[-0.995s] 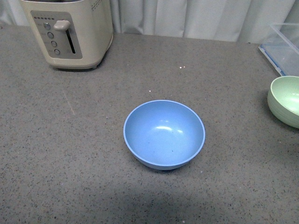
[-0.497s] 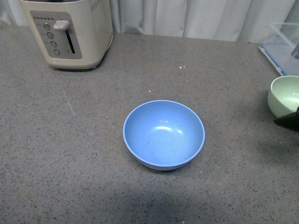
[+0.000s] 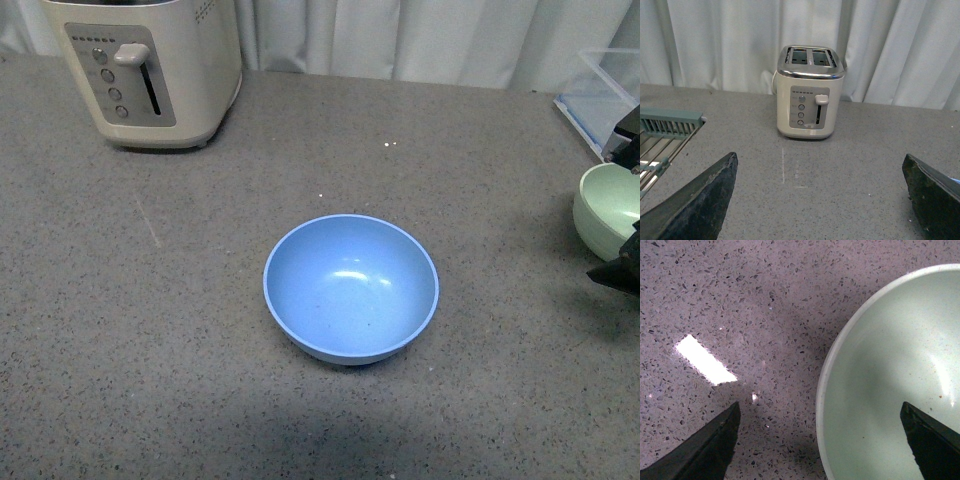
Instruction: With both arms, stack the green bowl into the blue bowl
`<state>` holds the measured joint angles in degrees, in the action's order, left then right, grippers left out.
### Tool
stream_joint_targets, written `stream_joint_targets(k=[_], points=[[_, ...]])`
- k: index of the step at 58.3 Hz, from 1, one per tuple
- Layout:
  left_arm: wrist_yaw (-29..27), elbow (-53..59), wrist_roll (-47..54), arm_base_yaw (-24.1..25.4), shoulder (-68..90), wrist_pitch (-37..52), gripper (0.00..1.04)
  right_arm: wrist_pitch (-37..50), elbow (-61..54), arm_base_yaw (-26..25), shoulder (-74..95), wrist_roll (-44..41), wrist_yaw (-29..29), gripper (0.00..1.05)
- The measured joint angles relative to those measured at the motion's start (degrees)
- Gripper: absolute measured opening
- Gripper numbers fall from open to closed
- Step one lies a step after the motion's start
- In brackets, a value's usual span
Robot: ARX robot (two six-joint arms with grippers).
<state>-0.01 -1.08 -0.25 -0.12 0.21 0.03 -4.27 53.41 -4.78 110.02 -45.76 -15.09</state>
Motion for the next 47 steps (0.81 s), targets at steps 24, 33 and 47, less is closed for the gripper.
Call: stream_joint_targets(k=[24, 33, 47], points=[[0.0, 0.0, 0.0, 0.0, 0.0, 0.0, 0.98, -1.0, 0.2, 0.2, -0.9, -1.7, 0.7, 0.02], [0.0, 0.0, 0.0, 0.0, 0.0, 0.0, 0.98, -4.9, 0.1, 2.1, -7.2, -2.6, -1.3, 0.02], [0.0, 0.0, 0.0, 0.0, 0.0, 0.0, 0.98, -14.6, -2.7, 15.0, -23.9, -7.2, -8.3, 0.02]])
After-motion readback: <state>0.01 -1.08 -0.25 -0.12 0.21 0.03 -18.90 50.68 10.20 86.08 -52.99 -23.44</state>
